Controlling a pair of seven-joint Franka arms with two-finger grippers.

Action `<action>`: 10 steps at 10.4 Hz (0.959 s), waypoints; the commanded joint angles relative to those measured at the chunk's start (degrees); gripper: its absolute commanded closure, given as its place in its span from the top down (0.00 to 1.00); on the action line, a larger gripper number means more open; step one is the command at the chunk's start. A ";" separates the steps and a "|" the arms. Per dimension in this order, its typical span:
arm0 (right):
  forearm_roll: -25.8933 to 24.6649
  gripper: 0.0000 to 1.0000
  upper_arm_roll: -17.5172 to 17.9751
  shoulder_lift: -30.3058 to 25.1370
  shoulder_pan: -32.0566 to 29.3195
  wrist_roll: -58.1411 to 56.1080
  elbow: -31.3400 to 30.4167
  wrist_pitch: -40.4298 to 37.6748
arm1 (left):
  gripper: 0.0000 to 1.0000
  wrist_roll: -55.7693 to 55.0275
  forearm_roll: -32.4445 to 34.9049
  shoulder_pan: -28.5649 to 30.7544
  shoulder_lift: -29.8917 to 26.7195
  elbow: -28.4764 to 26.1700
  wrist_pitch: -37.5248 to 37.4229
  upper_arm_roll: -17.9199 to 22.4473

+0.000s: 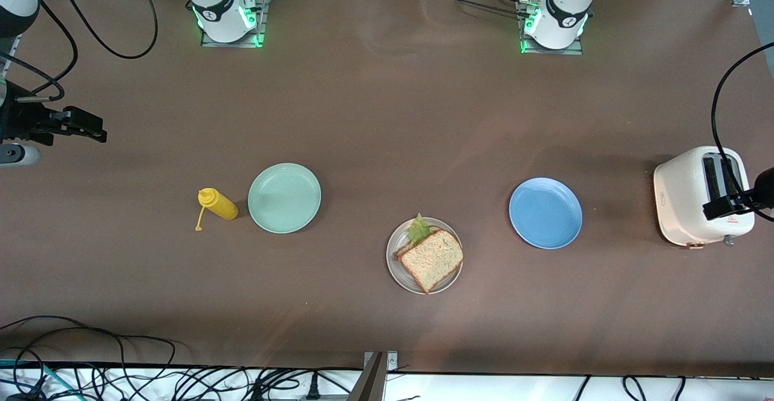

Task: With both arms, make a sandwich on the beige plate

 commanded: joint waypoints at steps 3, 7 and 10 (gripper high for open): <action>-0.48 1.00 -0.06 -0.23 -0.18 0.20 -0.18 0.08 | 1.00 1.57 1.87 0.99 -2.04 -1.44 -0.80 -0.65; -0.39 1.00 -0.06 -0.23 -0.18 0.20 -0.18 -0.01 | 1.00 1.66 1.43 1.52 -2.21 -1.62 -0.80 -0.74; -0.39 1.00 -0.06 -0.23 -0.18 0.20 -0.18 -0.01 | 1.00 1.66 1.34 1.52 -2.30 -1.79 -0.89 -0.74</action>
